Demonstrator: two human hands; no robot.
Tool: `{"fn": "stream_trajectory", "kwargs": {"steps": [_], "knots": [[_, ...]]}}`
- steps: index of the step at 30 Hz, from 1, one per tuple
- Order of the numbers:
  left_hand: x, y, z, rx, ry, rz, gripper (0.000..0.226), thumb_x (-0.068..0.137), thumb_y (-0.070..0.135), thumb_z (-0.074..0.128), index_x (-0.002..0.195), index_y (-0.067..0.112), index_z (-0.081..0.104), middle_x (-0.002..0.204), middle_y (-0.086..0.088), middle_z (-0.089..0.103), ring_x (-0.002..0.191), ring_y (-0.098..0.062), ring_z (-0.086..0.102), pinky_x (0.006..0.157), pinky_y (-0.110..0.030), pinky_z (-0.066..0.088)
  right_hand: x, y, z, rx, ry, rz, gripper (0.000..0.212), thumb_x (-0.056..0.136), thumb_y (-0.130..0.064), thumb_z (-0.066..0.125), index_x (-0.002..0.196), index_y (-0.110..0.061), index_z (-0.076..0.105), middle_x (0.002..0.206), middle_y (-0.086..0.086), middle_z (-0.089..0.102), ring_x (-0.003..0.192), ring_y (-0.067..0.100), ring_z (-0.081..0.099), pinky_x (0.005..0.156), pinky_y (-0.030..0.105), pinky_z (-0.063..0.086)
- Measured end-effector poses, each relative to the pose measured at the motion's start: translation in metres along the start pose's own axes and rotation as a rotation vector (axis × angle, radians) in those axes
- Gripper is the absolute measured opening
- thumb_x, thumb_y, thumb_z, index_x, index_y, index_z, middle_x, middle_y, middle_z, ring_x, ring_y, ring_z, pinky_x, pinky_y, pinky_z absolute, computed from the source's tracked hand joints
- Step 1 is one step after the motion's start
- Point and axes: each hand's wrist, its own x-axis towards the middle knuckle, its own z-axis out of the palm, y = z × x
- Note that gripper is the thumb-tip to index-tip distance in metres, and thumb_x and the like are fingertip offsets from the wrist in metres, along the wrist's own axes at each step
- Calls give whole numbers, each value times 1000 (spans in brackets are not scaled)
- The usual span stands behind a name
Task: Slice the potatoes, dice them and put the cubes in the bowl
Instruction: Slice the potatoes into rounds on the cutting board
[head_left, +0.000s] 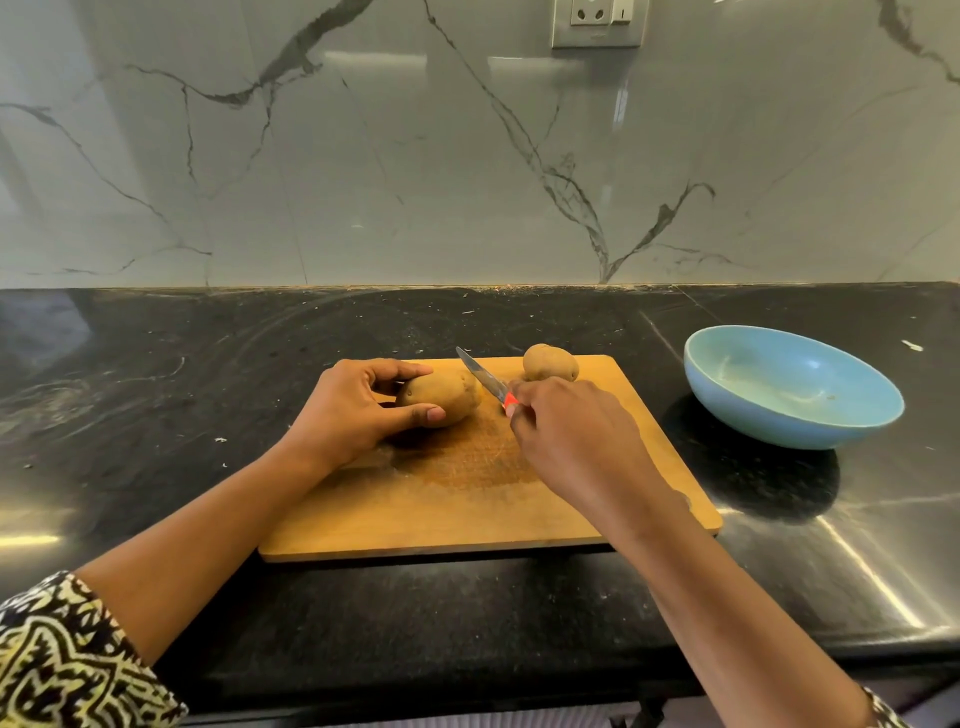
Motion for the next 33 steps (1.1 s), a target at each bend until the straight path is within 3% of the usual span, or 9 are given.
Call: {"fn": "stream_trajectory", "kwargs": {"steps": [4, 7, 12, 16, 20, 29, 33], "knots": [[-1, 2, 0, 20, -7, 17, 62, 61, 39, 77, 120, 23, 64, 113, 4, 66, 99, -6, 60, 80, -14, 48, 20, 2, -1, -3, -98, 16, 31, 101, -27, 41, 119, -21, 66, 88, -1, 65, 75, 16, 59, 54, 28, 42], [-1, 4, 1, 37, -1, 26, 60, 63, 36, 78, 120, 22, 65, 111, 4, 66, 97, -5, 60, 76, -12, 48, 30, -1, -1, 29, -177, 31, 30, 100, -25, 44, 120, -19, 66, 98, 2, 68, 78, 17, 59, 56, 27, 40], [-1, 3, 2, 23, 9, 26, 59, 63, 35, 78, 119, 23, 65, 111, 4, 66, 97, -5, 60, 74, -11, 47, 16, -3, 3, -70, -147, 30, 25, 100, -21, 43, 113, -18, 64, 82, 0, 57, 74, 17, 57, 57, 29, 40], [-2, 2, 2, 21, 5, 22, 59, 60, 40, 77, 117, 27, 64, 112, 5, 65, 100, -8, 60, 79, -16, 49, 18, -14, 11, -70, -178, 49, 20, 99, -19, 46, 112, -16, 61, 97, 3, 60, 85, 20, 58, 69, 32, 48], [-2, 0, 0, -17, 11, -6, 56, 62, 40, 77, 115, 28, 63, 111, 4, 65, 98, -7, 60, 80, -20, 51, -8, -12, 11, -84, -189, 28, 23, 102, -26, 40, 115, -19, 58, 96, 0, 56, 82, 16, 48, 67, 30, 36], [-2, 2, -2, -55, -25, -13, 46, 62, 38, 77, 105, 41, 60, 111, 9, 63, 100, -5, 59, 77, -15, 48, -25, 4, 3, -71, -181, 141, 26, 103, -31, 36, 120, -26, 55, 87, -6, 47, 81, 13, 47, 66, 29, 36], [-2, 0, -2, -50, -51, -6, 55, 62, 41, 75, 115, 36, 61, 115, 7, 64, 104, -6, 58, 79, -14, 45, -22, 10, -1, -57, -108, 178, 29, 103, -33, 36, 121, -25, 56, 87, -4, 52, 81, 14, 54, 62, 28, 38]]}}
